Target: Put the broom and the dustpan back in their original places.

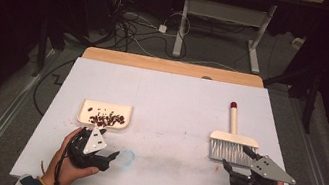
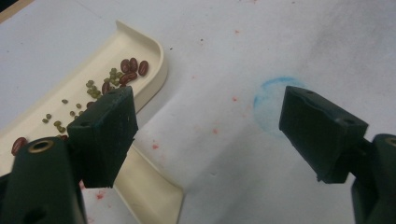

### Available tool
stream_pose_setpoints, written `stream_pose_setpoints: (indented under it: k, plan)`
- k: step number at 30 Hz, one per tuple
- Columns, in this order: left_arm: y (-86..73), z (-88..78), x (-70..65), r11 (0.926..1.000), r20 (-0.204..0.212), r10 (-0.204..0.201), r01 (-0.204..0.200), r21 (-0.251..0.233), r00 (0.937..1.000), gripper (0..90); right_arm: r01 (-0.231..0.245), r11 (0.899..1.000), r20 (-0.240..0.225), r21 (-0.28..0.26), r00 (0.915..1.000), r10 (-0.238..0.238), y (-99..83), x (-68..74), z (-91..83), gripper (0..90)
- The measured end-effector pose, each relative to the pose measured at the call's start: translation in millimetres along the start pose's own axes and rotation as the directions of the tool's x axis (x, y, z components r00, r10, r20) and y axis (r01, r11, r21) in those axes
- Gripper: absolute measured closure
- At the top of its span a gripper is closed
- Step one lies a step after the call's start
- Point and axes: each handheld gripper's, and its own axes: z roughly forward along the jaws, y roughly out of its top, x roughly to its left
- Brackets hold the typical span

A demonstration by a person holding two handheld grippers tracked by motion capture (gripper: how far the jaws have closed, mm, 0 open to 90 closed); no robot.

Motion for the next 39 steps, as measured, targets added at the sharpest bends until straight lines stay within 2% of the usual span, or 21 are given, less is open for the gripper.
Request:
stream_pose_setpoints:
  k: [2, 5, 8, 11, 19, 23, 28, 39]
  plan:
    - [0.1, -1.1, 0.4, 1.0, -0.002, -0.001, 0.001, -0.005, 1.0, 18.6, 0.003, 1.0, -0.012, 0.019, 0.9999, -0.002, -4.5, 3.6, 0.9, 21.5]
    - [-0.1, -2.0, 0.1, 0.9999, -0.005, -0.003, 0.003, -0.011, 1.0, 18.6, 0.031, 0.999, -0.014, 0.045, 0.9995, -0.03, -8.0, 10.4, 1.7, 21.2]
    - [-0.4, -1.9, -0.8, 1.0, -0.007, 0.001, -0.001, -0.005, 1.0, 18.6, 0.057, 0.998, -0.023, 0.04, 0.9981, -0.057, -8.0, 13.9, 1.7, 21.1]
    - [-1.1, -2.1, -1.7, 1.0, -0.008, 0.003, -0.003, -0.001, 1.0, 18.6, 0.043, 0.999, -0.023, 0.026, 0.9988, -0.042, -6.6, 13.0, 1.5, 21.1]
    - [-2.1, -3.8, -1.9, 1.0, -0.016, 0.008, -0.008, 0.001, 0.9998, 18.5, 0.049, 0.999, -0.039, 0.012, 0.998, -0.049, -5.2, 14.7, 0.5, 21.1]
    - [-1.5, -3.6, -3.0, 1.0, -0.012, 0.008, -0.008, -0.005, 0.9999, 18.6, 0.062, 0.998, -0.028, 0.003, 0.9977, -0.061, -4.0, 16.8, -3.5, 21.1]
    - [0.3, -2.5, -4.5, 0.9997, -0.007, 0.025, -0.025, -0.002, 0.9997, 18.6, 0.053, 0.998, -0.006, -0.014, 0.9986, -0.053, -2.8, 15.8, -8.7, 21.3]
    - [2.2, 0.9, -5.5, 0.9996, -0.002, 0.028, -0.028, 0.004, 0.9996, 18.5, 0.048, 0.999, -0.005, -0.013, 0.9988, -0.048, -3.7, 14.6, -9.9, 21.3]
